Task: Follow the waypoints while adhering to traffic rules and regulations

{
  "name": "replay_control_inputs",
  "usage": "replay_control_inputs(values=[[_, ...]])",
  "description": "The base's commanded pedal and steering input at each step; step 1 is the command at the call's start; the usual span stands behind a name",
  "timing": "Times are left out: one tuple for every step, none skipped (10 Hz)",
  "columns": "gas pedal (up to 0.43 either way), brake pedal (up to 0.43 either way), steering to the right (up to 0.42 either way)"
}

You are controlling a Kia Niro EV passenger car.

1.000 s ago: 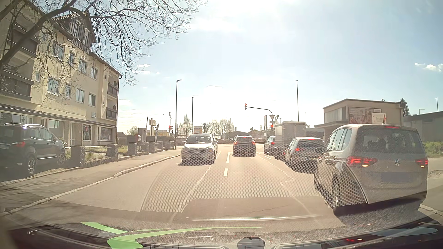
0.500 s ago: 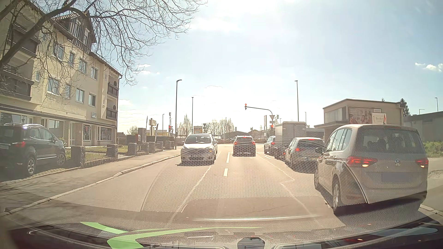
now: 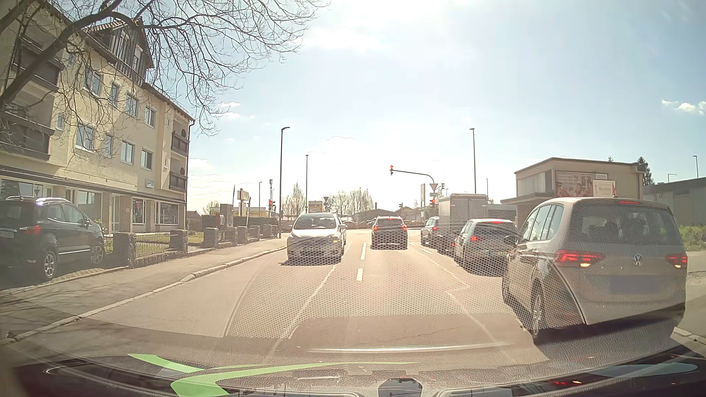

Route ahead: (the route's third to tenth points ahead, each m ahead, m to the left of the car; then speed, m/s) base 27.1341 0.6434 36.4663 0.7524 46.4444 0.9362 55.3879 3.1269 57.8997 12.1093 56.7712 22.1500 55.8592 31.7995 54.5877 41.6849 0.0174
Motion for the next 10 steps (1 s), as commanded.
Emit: replay_control_inputs(values=[[0.000, 0.299, 0.003], [0.000, 0.299, 0.003], [0.000, 0.299, 0.003], [0.000, 0.299, 0.003], [0.000, 0.299, 0.003], [0.000, 0.299, 0.003], [0.000, 0.299, 0.003], [0.000, 0.299, 0.003], [0.000, 0.299, 0.003], [0.000, 0.299, 0.003]])
